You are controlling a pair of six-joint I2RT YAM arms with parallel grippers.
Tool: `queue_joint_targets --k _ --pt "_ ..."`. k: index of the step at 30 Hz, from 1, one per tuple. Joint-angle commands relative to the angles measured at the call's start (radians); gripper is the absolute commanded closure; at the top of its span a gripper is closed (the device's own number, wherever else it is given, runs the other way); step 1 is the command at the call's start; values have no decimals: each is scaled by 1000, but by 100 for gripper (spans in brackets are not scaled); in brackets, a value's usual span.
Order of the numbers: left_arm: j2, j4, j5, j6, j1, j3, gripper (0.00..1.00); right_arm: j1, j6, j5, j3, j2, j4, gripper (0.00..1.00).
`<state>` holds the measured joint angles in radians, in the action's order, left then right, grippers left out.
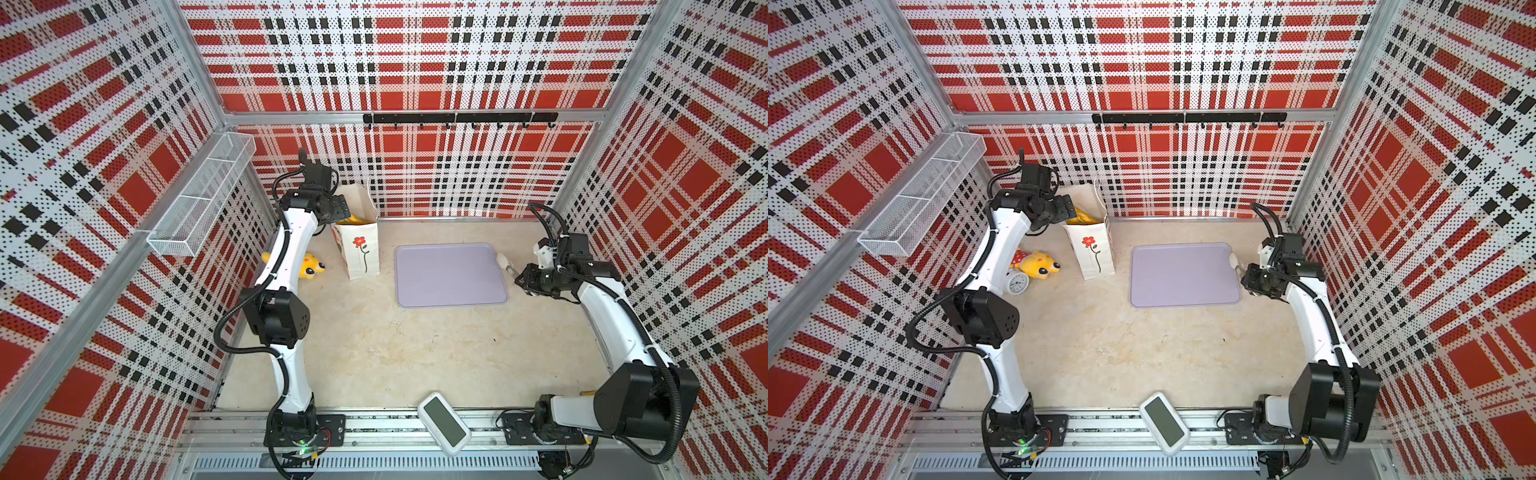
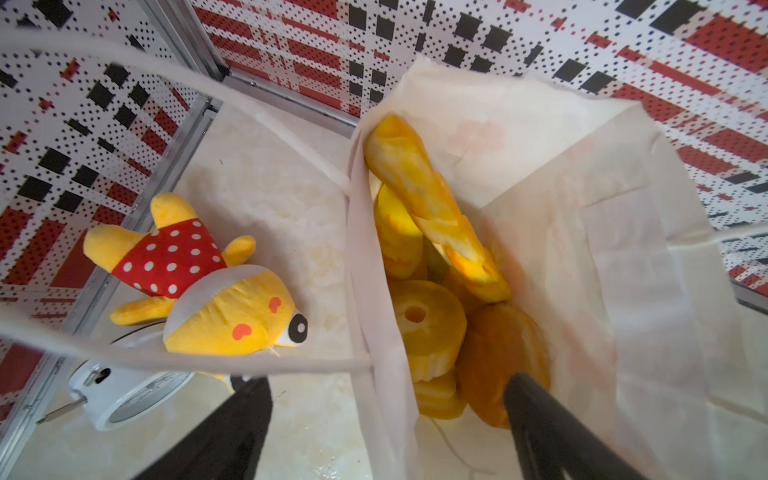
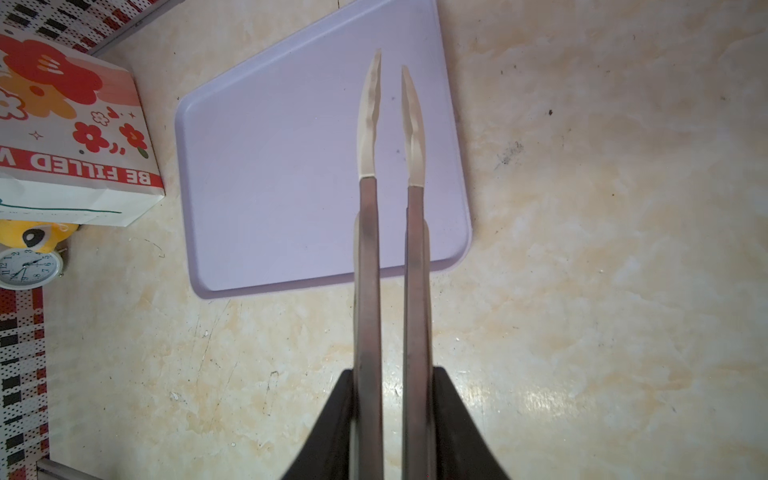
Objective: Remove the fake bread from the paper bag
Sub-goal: 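Grip the bag rim with the left gripper while the right lifts the tongs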
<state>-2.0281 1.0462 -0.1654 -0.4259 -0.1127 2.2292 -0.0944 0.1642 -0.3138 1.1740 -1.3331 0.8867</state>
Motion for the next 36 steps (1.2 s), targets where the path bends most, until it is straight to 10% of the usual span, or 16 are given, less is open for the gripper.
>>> queue_joint_targets --k 1,26,36 --pt "-31 15 -24 -31 5 40 18 11 -28 -9 -9 57 -24 70" --pt "-98 -13 30 80 -8 70 100 73 -5 35 -56 149 43 71" --pt "-19 -275 -135 446 -83 -21 100 90 26 21 -32 178 65 72"
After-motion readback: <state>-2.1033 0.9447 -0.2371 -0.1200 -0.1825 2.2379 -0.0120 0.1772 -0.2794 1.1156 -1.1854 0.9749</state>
